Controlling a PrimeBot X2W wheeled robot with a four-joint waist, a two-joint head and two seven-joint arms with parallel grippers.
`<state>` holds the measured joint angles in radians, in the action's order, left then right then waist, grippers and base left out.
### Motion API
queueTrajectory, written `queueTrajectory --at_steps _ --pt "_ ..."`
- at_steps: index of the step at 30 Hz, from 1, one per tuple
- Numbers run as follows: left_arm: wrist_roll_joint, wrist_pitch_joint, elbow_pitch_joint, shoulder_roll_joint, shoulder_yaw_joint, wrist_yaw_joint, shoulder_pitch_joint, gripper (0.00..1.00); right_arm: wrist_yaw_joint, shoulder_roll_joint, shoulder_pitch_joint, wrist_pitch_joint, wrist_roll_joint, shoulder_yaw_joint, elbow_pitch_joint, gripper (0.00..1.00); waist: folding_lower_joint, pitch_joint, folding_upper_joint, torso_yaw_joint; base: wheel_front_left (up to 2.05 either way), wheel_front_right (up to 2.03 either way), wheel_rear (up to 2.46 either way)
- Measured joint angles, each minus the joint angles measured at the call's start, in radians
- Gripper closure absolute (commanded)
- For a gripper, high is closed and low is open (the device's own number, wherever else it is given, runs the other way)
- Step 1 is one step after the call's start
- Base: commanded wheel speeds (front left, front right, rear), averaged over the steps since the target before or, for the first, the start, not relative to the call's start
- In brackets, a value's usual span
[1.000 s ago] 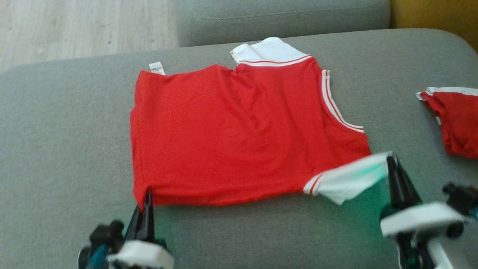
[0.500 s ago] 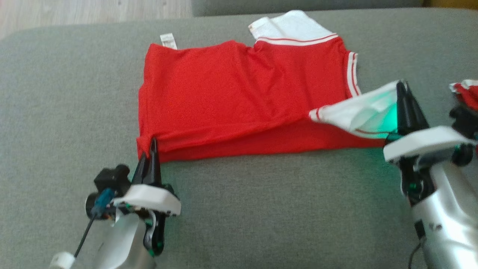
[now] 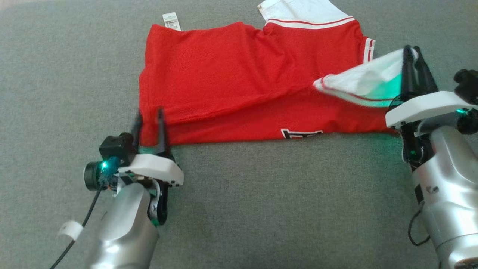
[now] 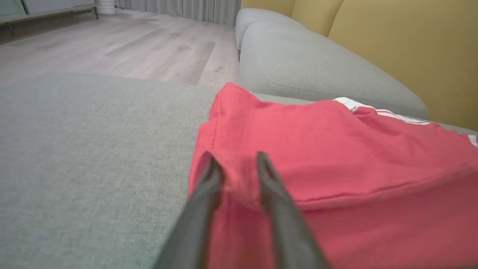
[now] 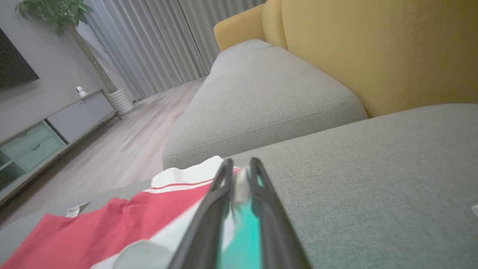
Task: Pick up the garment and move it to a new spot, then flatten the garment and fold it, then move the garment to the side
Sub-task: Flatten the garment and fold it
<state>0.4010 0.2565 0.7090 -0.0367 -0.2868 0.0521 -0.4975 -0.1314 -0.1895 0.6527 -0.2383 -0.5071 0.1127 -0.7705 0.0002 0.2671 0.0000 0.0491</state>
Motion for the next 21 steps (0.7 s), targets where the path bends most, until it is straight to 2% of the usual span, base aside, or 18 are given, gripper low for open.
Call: queueTrajectory --at_steps 3,6,12,16,21 --pt "-0.048 0.000 -0.049 0.002 0.025 0.039 0.007 0.00 0.000 0.000 -0.001 -0.010 0.072 -0.014 0.011 0.00 -0.0001 -0.008 0.0000 0.002 0.00 0.00 0.00" --pt "-0.116 0.000 -0.120 0.002 0.056 0.068 0.039 0.00 0.000 0.002 -0.029 -0.010 0.183 -0.073 0.134 0.00 -0.0001 -0.022 0.0000 0.001 0.00 0.00 0.00" --pt "-0.205 0.000 -0.205 0.001 0.062 0.071 0.207 0.00 0.000 0.082 -0.241 -0.017 0.335 -0.150 0.288 0.00 -0.0003 -0.067 0.0000 -0.001 0.00 0.00 0.00" --pt "-0.229 0.000 -0.231 0.000 0.067 0.071 0.301 0.00 0.000 0.119 -0.378 -0.017 0.371 -0.194 0.312 0.00 -0.0004 -0.103 0.0000 -0.004 0.00 0.00 0.00" --pt "-0.235 0.000 -0.253 -0.002 0.090 0.071 0.373 0.00 0.000 0.133 -0.457 -0.017 0.387 -0.190 0.315 0.00 -0.0004 -0.157 0.0000 -0.008 0.00 0.00 0.00"
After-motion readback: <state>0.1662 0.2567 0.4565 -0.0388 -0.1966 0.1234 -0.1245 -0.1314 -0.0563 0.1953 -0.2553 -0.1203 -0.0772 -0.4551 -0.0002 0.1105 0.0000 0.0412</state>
